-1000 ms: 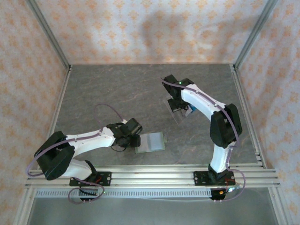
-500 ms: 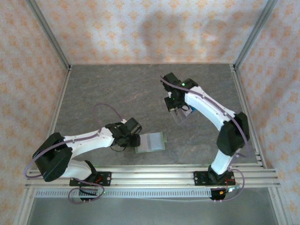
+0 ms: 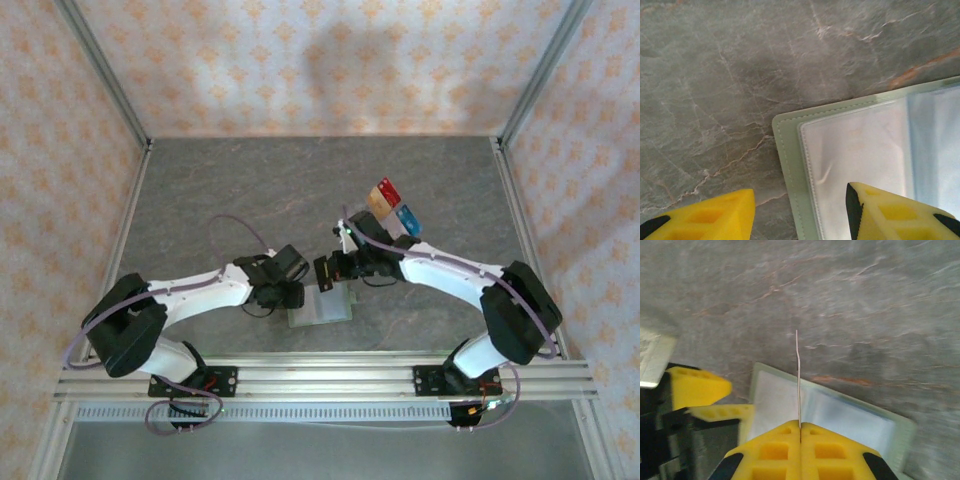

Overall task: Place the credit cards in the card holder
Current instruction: Insert the credit card into the card slot.

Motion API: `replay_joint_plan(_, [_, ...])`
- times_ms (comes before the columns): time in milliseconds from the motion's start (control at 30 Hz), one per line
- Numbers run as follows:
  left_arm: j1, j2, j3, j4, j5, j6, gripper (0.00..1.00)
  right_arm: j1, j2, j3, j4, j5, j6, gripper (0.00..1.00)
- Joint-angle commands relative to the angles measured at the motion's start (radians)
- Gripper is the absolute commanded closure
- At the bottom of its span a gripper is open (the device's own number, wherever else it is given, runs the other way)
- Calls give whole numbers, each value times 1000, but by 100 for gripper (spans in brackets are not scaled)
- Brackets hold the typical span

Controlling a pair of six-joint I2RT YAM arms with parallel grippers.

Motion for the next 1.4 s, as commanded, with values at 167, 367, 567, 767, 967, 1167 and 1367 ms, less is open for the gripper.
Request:
replay_joint_plan(167, [5, 29, -20, -5, -19, 28, 49, 22, -36, -197, 377, -52, 86, 100])
replay_joint_plan(367, [1, 40, -31, 0, -30, 23, 49, 24, -62, -269, 461, -48, 101, 100])
replay_joint_plan(567, [-7, 59, -42, 6, -44, 14, 52, 24, -78, -296, 470, -37, 113, 100])
replay_joint_plan(767, [-18, 59, -58, 9, -54, 2, 55, 24, -78, -317, 481, -36, 126, 100])
replay_joint_plan(967, [-26, 68, -69, 14, -63, -4, 58, 23, -76, -323, 477, -25, 131, 100])
replay_joint_plan(1167, [-36, 69, -80, 12, -81, -14, 58, 23, -73, -331, 484, -26, 145, 100])
replay_joint_plan(1367, [-47, 69, -89, 13, -89, -20, 58, 22, -60, -343, 491, -25, 154, 100])
